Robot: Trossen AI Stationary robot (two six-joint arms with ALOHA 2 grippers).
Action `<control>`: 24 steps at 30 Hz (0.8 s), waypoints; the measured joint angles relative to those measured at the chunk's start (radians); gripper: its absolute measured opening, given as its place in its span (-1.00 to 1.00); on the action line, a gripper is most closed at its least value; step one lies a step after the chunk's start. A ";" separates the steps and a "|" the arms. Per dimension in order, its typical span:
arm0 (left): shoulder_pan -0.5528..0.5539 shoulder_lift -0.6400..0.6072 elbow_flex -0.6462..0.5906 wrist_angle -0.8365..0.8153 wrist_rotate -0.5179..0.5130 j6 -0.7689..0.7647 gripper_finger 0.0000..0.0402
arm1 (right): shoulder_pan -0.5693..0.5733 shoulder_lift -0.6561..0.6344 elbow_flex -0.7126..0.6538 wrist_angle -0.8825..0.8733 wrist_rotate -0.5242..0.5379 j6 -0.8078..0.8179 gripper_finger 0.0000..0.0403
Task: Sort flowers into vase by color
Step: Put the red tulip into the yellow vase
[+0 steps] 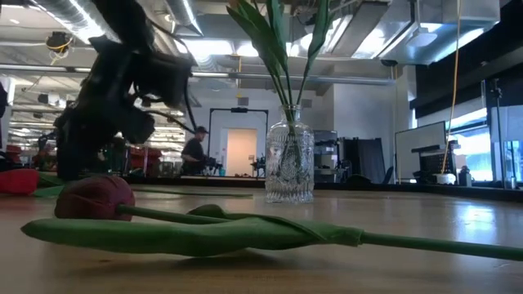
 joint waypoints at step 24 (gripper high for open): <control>-0.190 -0.017 0.015 -0.073 -0.152 -0.162 -0.94 | 0.000 0.000 0.008 -0.004 0.040 -0.060 -0.04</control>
